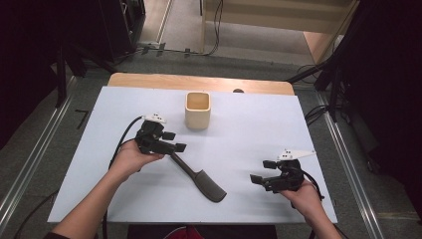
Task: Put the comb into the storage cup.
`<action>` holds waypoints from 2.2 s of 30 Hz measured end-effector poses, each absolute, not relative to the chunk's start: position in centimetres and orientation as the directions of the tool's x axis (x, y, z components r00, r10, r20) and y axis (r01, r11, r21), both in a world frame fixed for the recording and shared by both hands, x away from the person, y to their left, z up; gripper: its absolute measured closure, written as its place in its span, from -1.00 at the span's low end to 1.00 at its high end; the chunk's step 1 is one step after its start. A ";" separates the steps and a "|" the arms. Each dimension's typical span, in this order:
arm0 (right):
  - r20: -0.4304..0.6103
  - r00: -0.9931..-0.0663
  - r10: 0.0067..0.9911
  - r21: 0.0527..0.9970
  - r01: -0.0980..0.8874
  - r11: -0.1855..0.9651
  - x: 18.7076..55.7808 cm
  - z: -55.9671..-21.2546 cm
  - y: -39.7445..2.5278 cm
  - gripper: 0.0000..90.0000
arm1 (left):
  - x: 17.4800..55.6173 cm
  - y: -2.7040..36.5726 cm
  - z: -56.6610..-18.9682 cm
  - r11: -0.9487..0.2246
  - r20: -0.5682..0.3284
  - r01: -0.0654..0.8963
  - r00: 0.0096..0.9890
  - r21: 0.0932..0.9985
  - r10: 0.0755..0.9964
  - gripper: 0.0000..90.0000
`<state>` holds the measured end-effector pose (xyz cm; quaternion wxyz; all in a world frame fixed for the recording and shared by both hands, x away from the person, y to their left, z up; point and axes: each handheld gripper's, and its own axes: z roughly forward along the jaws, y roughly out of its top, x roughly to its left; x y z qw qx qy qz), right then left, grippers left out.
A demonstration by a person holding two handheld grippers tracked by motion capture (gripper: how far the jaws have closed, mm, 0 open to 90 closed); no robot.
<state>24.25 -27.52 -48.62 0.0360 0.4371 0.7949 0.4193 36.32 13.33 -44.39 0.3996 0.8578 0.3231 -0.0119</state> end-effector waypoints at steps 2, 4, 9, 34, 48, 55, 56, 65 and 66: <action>0.310 -0.614 0.726 0.694 0.668 0.268 24.3 -48.6 -27.5 -0.69 | 36.6 12.9 -44.5 -0.472 -0.279 0.564 0.791 0.678 0.544 -0.32; 0.314 -0.613 0.725 0.692 0.670 0.267 24.2 -48.6 -27.5 -0.69 | 36.8 12.8 -44.5 -0.478 -0.276 0.561 0.794 0.676 0.542 -0.32; 0.315 -0.611 0.726 0.692 0.672 0.264 24.3 -48.7 -27.6 -0.69 | 37.4 12.1 -44.7 -0.483 -0.269 0.560 0.794 0.673 0.545 -0.32; 0.313 -0.610 0.728 0.690 0.673 0.267 24.2 -48.6 -27.7 -0.69 | 37.6 12.5 -46.8 -0.526 -0.273 0.556 0.809 0.643 0.521 1.00; 0.312 -0.609 0.729 0.689 0.674 0.268 24.3 -48.6 -27.7 -0.69 | 37.5 11.8 -48.9 -0.591 -0.251 0.557 0.816 0.584 0.521 1.00; 0.311 -0.612 0.728 0.691 0.671 0.269 24.3 -48.6 -27.7 -0.69 | 37.3 12.4 -49.4 -0.604 -0.250 0.566 0.812 0.562 0.528 1.00; 0.312 -0.612 0.727 0.690 0.672 0.269 24.3 -48.6 -27.7 -0.69 | 37.3 12.4 -49.5 -0.604 -0.248 0.568 0.810 0.559 0.532 1.00; 0.309 -0.612 0.728 0.693 0.669 0.268 24.3 -48.6 -27.8 -0.69 | 36.7 13.0 -49.4 -0.607 -0.250 0.573 0.807 0.551 0.535 1.00; 0.309 -0.611 0.728 0.693 0.670 0.267 24.3 -48.6 -27.8 -0.69 | 36.6 13.0 -49.4 -0.609 -0.250 0.571 0.808 0.550 0.533 1.00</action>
